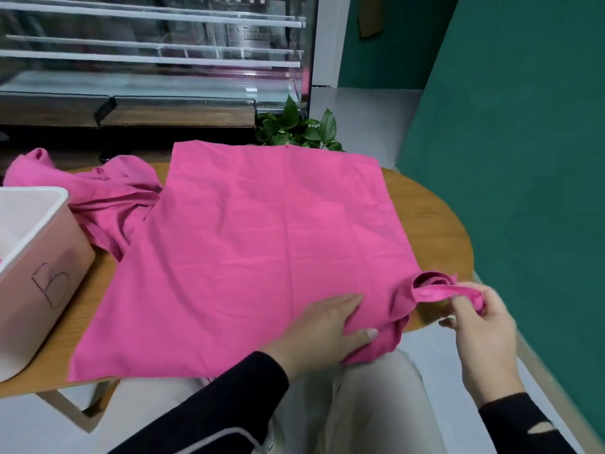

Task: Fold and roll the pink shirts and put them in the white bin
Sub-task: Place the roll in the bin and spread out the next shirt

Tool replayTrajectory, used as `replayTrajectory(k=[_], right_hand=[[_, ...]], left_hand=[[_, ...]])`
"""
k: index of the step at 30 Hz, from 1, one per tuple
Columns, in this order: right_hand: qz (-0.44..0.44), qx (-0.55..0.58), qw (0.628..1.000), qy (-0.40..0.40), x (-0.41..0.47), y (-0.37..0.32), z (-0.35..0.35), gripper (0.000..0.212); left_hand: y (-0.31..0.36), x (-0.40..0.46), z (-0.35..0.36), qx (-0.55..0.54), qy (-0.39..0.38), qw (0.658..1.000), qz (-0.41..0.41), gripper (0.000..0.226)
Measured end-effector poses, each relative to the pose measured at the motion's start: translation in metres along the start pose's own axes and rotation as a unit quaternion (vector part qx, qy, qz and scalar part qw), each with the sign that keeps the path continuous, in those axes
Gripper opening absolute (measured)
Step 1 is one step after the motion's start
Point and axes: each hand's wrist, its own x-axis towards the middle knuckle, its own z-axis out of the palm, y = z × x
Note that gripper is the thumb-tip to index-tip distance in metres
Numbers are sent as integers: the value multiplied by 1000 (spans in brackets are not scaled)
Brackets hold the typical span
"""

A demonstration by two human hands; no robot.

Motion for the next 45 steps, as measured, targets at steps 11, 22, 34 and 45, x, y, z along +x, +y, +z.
replayTrajectory(k=[11,22,34,45], right_hand=[[-189,-192,960,-72,-4,-34,-11,31],[-212,-408,800,-385,-18,55,-11,67],[-295,-532,728,-315,-40,67,35,81],[-452,-451,721,-271,-53,64,69,51]], left_hand=[[17,2,50,168,-73,978,97,71],[8,-5,74,302,28,944,132,49],[-46,-47,42,312,24,948,56,91],[-41,-56,29,235,141,956,103,40]])
